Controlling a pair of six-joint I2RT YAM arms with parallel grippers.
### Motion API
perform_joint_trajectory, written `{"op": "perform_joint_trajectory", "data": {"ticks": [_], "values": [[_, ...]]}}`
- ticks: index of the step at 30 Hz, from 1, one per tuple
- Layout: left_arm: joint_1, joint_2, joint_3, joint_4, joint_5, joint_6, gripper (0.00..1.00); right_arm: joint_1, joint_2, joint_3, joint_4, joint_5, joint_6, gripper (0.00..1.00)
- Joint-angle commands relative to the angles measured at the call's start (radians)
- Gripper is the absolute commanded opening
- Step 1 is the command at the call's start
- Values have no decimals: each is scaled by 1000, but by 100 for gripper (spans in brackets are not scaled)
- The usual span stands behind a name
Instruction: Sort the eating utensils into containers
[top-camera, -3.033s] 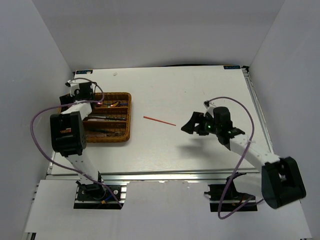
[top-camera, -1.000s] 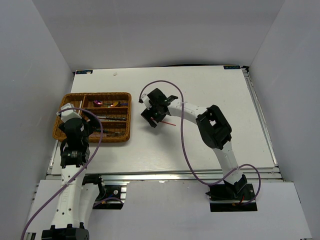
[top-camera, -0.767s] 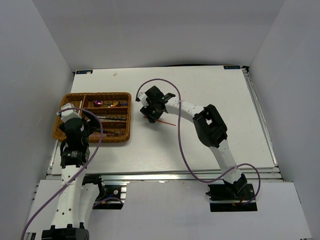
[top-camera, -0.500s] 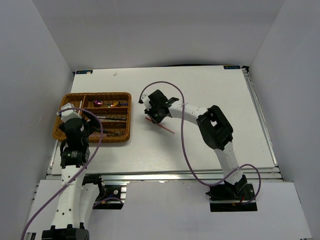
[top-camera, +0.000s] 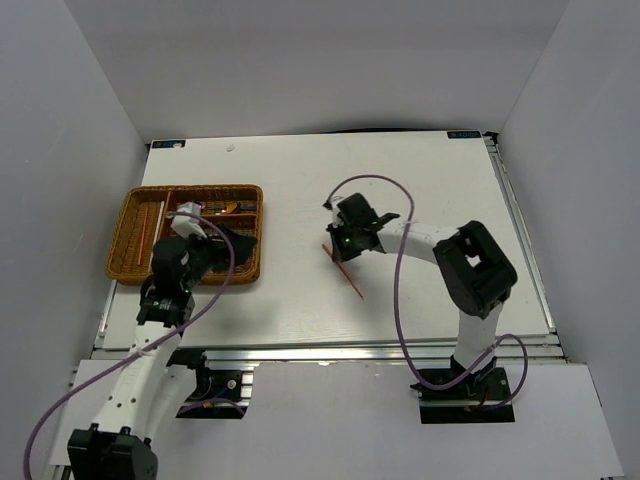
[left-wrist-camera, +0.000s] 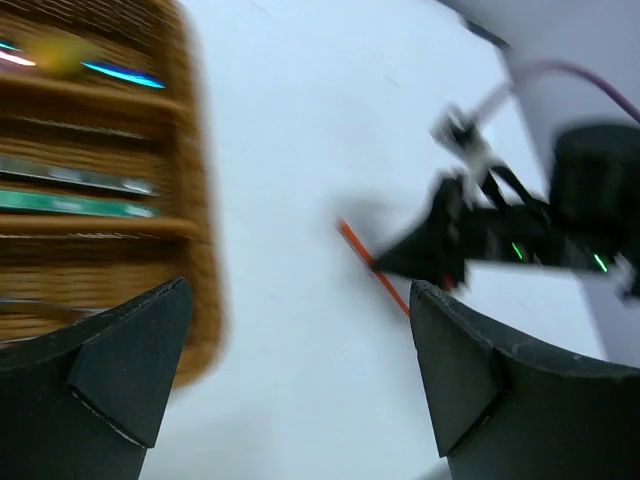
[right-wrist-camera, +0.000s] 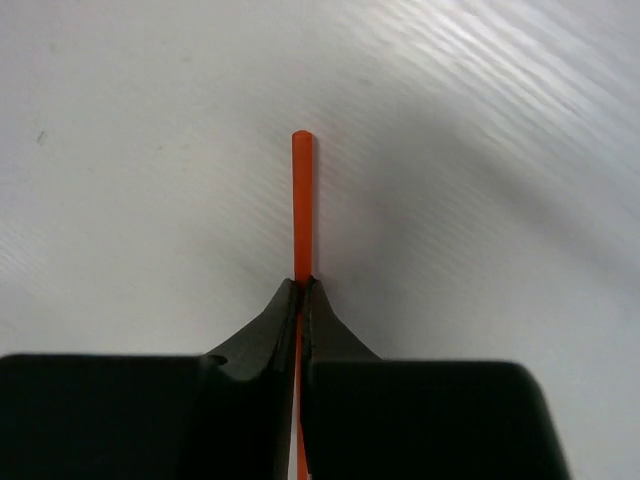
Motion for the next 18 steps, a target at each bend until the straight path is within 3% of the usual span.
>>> {"op": "perform_joint_trajectory", "data": {"ticks": [1, 6, 8, 11, 18], "values": [[-135, 4, -44, 194, 143, -135, 98, -94, -130, -83, 90, -84, 208, 0], [-409, 92, -129, 508, 96, -280, 98, -171, -302, -194, 223, -159, 308, 0], [-544, 146, -121, 561, 45, -276, 98, -185, -358, -246, 266, -218, 371, 0], [-658, 280, -54, 555, -75, -236, 98, -187, -483, -315, 353, -239, 460, 0], [-727, 516, 95, 561, -164, -211, 89, -181, -721, -498, 610, -305, 620, 0]]}}
